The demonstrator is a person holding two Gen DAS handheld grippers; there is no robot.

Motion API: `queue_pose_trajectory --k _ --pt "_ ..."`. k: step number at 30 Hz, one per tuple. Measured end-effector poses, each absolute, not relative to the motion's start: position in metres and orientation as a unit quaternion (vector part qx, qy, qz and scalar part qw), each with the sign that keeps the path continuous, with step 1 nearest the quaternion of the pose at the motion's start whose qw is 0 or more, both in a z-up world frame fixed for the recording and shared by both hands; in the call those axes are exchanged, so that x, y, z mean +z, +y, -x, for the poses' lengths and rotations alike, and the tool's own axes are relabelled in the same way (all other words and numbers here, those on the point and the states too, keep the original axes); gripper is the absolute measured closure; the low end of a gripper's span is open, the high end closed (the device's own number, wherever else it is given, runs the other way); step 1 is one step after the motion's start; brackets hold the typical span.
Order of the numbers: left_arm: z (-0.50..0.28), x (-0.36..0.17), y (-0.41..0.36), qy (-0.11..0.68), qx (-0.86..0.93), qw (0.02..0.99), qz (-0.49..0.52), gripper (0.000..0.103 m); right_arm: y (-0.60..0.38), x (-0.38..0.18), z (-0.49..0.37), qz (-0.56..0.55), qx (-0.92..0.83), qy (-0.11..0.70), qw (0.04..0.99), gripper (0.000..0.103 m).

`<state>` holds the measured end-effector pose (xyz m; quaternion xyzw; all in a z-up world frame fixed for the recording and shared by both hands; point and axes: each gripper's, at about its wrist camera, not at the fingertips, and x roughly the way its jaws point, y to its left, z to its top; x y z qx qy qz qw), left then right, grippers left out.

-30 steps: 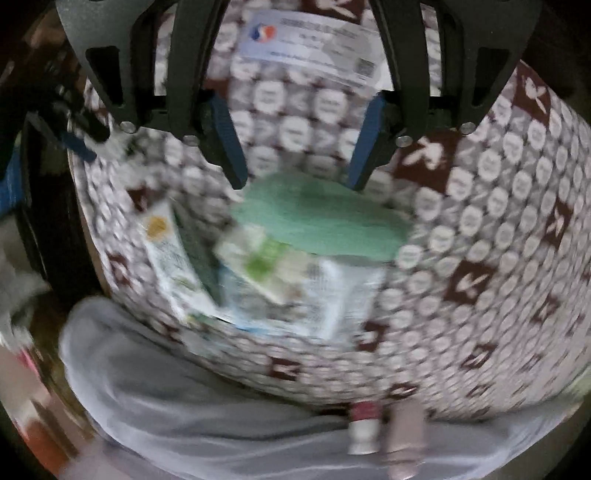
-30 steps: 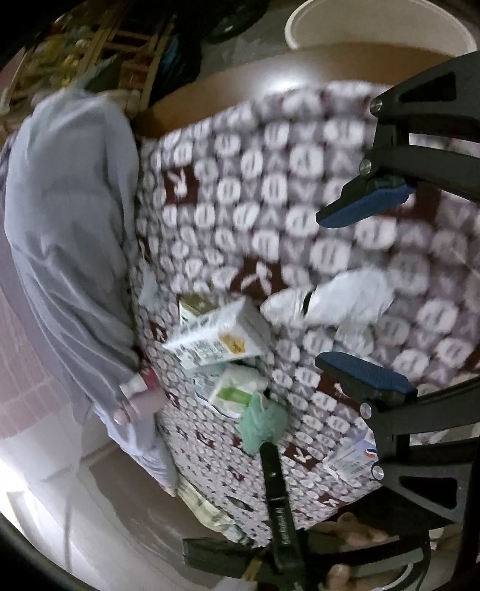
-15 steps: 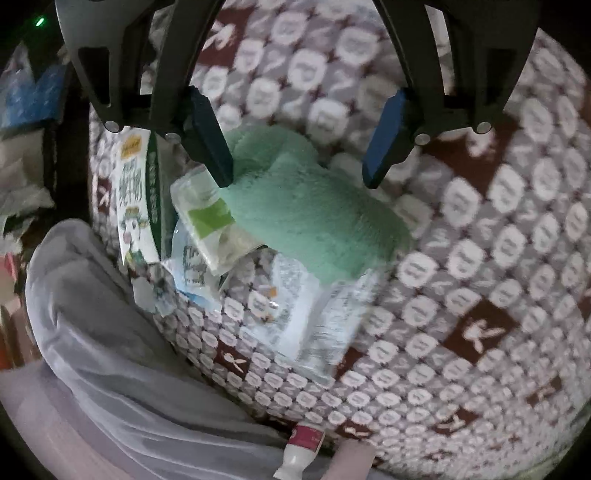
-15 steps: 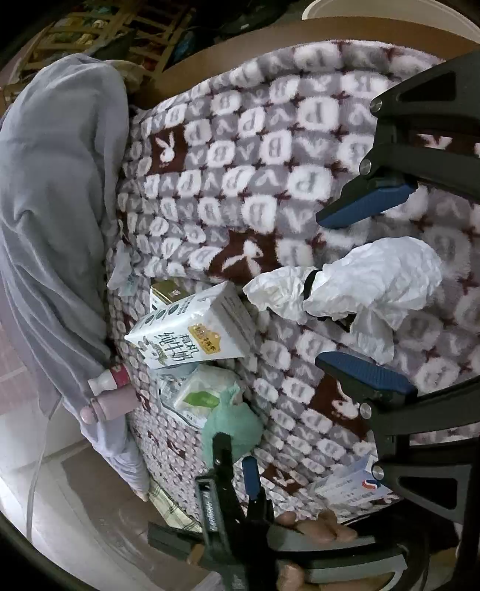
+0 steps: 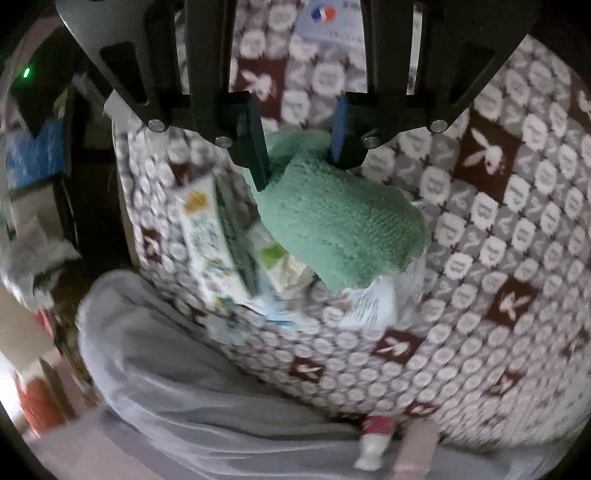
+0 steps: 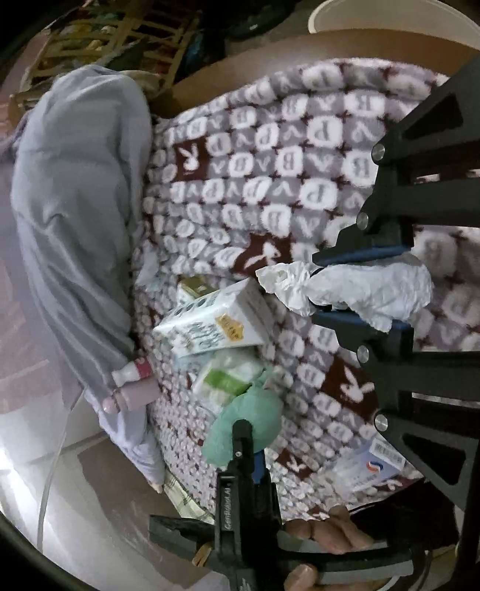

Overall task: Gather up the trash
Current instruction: 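Grasp the green towel with the left gripper while the right grasps the white tissue, then carry the green towel and white tissue over the bin and release both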

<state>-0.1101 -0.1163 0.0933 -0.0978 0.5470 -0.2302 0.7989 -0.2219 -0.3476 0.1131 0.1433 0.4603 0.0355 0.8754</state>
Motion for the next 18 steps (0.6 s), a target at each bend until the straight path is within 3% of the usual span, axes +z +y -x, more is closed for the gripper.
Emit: queue_pose_trajectory --k 18 --pt "0.172 0.142 -0.188 0.519 -0.351 0.779 0.017 0.075 -0.406 0.150 0.263 -0.175 -0.018 0.425 0.888 0.079"
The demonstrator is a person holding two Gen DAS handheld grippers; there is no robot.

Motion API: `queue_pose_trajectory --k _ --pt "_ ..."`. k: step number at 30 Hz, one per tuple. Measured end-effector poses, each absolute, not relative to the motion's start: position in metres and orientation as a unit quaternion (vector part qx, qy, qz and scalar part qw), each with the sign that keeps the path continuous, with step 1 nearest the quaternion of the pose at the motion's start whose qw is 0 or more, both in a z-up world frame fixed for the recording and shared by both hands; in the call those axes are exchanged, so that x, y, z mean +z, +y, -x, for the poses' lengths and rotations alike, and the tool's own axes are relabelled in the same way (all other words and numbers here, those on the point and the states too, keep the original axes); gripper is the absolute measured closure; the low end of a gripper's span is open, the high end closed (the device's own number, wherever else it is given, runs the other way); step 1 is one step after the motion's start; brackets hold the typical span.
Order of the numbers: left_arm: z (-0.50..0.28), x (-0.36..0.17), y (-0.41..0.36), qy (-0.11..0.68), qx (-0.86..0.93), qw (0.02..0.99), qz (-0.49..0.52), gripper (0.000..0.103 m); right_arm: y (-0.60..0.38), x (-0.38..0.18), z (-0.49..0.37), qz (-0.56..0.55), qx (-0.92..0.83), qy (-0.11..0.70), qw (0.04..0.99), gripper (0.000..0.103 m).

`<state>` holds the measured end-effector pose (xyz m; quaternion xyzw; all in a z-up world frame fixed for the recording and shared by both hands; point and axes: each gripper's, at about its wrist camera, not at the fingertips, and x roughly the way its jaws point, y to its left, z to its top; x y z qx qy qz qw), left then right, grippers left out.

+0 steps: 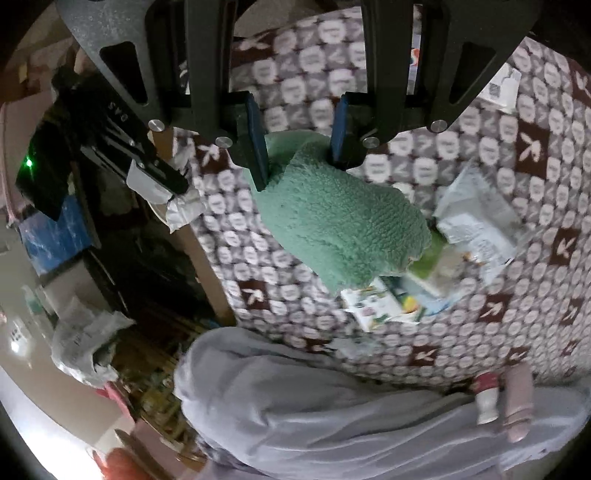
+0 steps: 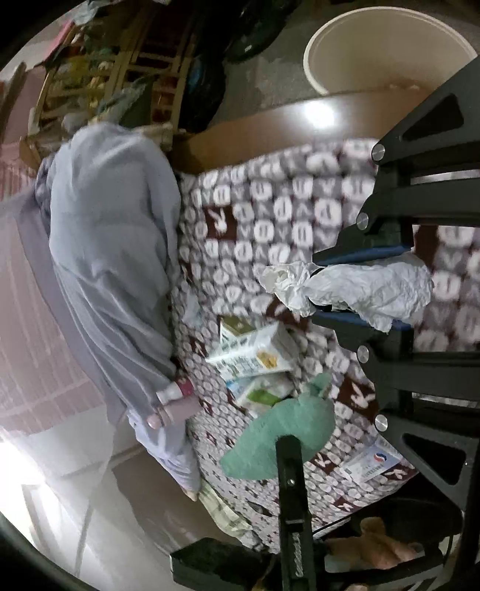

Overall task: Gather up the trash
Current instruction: 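Carry the green towel and white tissue over the bin and release both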

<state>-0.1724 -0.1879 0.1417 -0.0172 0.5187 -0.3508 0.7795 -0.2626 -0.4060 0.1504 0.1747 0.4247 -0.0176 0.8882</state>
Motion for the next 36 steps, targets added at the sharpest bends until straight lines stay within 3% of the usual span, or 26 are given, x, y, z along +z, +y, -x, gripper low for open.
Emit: queue_pose_trajectory --k 20,36 --pt "0.233 0.134 -0.331 0.496 -0.423 0.750 -0.109 0.075 -0.490 0.142 0.327 -0.196 -0.120 0.429 0.874 0.079" --pt "0.257 0.117 -0.417 0.510 -0.484 0.702 -0.114 0.074 -0.553 0.118 0.374 -0.210 -0.211 0.452 0.841 0.079"
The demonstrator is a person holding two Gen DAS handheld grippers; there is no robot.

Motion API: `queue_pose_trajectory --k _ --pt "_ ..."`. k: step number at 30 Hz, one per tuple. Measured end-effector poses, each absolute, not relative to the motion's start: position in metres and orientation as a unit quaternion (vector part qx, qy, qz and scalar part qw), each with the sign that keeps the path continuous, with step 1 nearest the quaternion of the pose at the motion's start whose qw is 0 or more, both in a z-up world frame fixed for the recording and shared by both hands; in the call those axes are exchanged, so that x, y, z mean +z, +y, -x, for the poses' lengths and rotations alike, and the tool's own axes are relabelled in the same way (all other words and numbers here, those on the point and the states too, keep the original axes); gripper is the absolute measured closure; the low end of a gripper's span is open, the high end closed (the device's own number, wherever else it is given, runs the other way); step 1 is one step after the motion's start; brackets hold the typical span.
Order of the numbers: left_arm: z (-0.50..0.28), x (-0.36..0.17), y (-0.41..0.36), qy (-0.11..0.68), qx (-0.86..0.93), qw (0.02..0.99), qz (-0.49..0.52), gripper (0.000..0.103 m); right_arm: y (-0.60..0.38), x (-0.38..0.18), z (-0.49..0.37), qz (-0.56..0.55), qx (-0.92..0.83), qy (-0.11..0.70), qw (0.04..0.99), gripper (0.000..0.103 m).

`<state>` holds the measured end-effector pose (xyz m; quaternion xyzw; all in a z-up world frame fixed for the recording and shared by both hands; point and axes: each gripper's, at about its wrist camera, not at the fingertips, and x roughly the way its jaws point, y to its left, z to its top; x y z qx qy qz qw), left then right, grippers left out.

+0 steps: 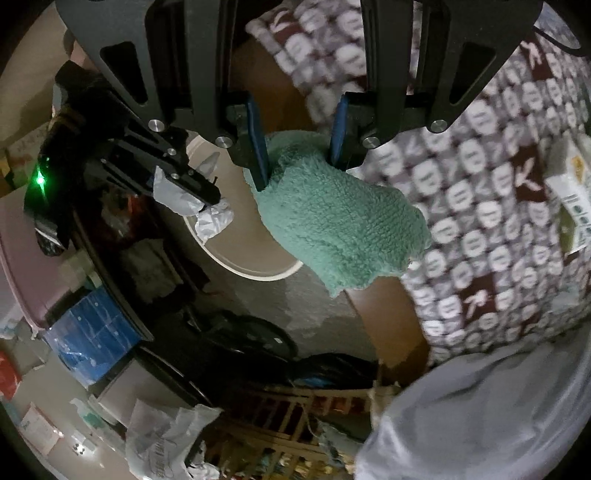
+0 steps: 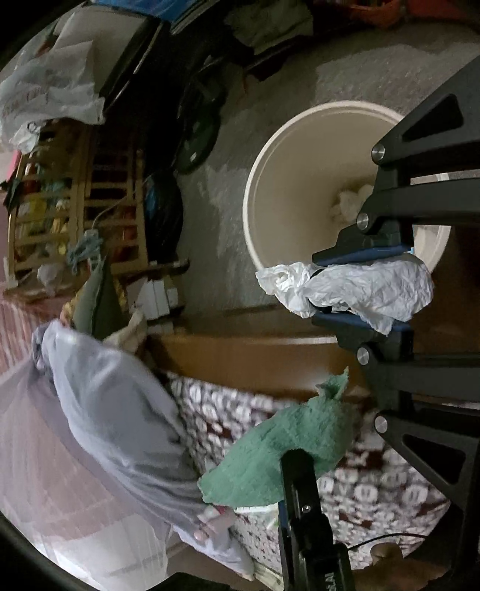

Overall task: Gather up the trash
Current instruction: 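Carry the green towel and white tissue over the bin and release both, then move both open tools back to the trash on the blanket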

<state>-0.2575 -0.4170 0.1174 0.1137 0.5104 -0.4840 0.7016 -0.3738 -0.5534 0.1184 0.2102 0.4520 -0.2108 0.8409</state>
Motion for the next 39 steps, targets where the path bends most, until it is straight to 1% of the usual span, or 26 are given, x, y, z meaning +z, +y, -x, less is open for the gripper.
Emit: queue_pose_trajectory --k 12,19,20,21,22,23,24,26,27,32,39 --pt "0.280 0.098 -0.464 0.522 -0.507 0.669 -0.154 0.074 -0.591 0.104 0.401 -0.240 -0.254 0.455 0.819 0.079" --pt "0.284 0.092 -0.475 0.528 -0.513 0.659 -0.154 0.074 -0.599 0.097 0.403 -0.251 -0.261 0.462 0.809 0.079" --pt "0.285 0.092 -0.477 0.529 -0.514 0.658 -0.153 0.073 -0.599 0.096 0.402 -0.253 -0.264 0.462 0.808 0.079" --pt "0.285 0.092 -0.478 0.529 -0.516 0.656 -0.152 0.071 -0.601 0.096 0.403 -0.255 -0.268 0.460 0.807 0.076" --pt "0.286 0.092 -0.479 0.529 -0.517 0.656 -0.151 0.069 -0.603 0.097 0.405 -0.260 -0.275 0.456 0.806 0.065" --pt "0.286 0.092 -0.478 0.529 -0.516 0.657 -0.149 0.066 -0.604 0.098 0.405 -0.264 -0.279 0.451 0.805 0.061" --pt "0.285 0.093 -0.478 0.527 -0.516 0.659 -0.146 0.064 -0.606 0.099 0.407 -0.271 -0.282 0.445 0.806 0.059" --pt "0.283 0.095 -0.474 0.523 -0.518 0.662 -0.140 0.050 -0.609 0.099 0.409 -0.278 -0.284 0.442 0.804 0.059" --pt "0.282 0.097 -0.473 0.522 -0.519 0.663 -0.138 0.049 -0.610 0.099 0.410 -0.280 -0.285 0.442 0.803 0.059" --pt "0.276 0.099 -0.460 0.522 -0.507 0.672 -0.138 0.048 -0.608 0.097 0.410 -0.284 -0.284 0.445 0.800 0.059" --pt "0.267 0.102 -0.432 0.505 -0.465 0.710 -0.156 0.048 -0.594 0.095 0.400 -0.279 -0.264 0.455 0.804 0.058"
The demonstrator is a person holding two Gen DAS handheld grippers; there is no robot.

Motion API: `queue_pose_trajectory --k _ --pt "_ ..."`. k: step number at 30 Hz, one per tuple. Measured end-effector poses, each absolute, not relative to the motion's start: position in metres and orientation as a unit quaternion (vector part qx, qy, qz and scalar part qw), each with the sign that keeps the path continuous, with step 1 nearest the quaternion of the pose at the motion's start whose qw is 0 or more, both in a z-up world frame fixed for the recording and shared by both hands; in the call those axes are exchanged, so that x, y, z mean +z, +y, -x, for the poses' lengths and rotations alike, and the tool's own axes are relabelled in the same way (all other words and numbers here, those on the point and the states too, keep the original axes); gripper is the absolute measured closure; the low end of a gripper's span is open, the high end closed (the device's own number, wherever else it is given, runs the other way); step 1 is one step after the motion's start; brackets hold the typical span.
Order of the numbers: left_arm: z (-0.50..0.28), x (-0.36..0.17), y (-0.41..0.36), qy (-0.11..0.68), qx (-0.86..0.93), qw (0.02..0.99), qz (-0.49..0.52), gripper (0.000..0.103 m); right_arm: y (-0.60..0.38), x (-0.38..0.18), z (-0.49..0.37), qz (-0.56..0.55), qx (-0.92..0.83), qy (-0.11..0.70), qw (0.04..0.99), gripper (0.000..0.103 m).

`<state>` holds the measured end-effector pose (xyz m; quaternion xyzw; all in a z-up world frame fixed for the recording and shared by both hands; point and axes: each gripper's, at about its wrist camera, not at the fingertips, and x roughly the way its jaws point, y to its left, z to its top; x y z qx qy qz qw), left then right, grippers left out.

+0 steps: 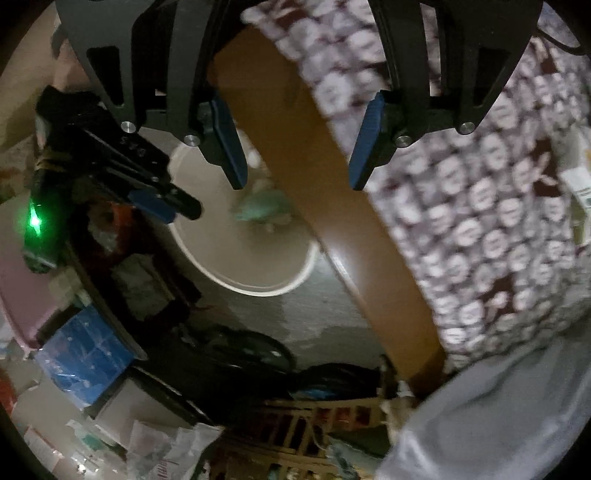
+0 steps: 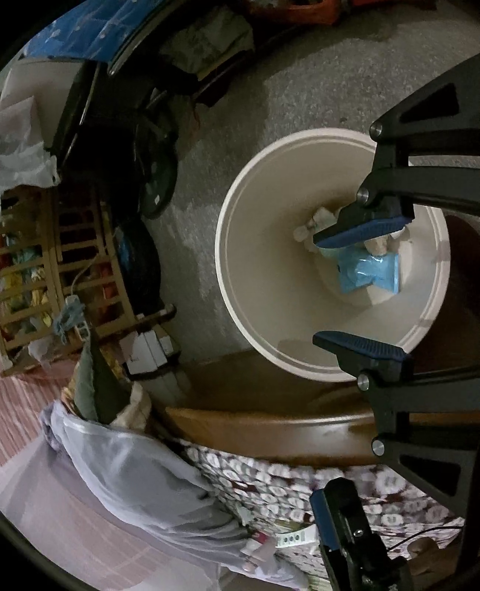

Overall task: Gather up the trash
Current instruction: 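Move both open tools back to the trash on the blanket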

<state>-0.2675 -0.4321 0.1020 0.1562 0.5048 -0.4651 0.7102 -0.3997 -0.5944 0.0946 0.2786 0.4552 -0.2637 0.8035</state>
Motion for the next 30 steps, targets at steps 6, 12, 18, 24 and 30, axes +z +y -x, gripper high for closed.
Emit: queue_pose_trajectory --k 6,12,18,24,30 --pt "0.255 0.107 -0.398 0.486 -0.426 0.745 -0.162 0.048 -0.575 0.100 0.385 -0.268 -0.245 0.458 0.811 0.058" --pt "0.243 0.111 -0.365 0.473 -0.393 0.771 -0.168 0.048 -0.549 0.111 0.363 -0.250 -0.222 0.460 0.823 0.057" --pt "0.220 0.115 -0.323 0.476 -0.352 0.791 -0.152 0.048 -0.517 0.119 0.332 -0.237 -0.187 0.463 0.833 0.055" --pt "0.196 0.118 -0.275 0.482 -0.311 0.808 -0.137 0.048 -0.479 0.123 0.299 -0.219 -0.144 0.466 0.845 0.045" --pt "0.167 0.111 -0.213 0.502 -0.259 0.817 -0.113 0.048 -0.434 0.121 0.260 -0.204 -0.087 0.477 0.850 0.045"
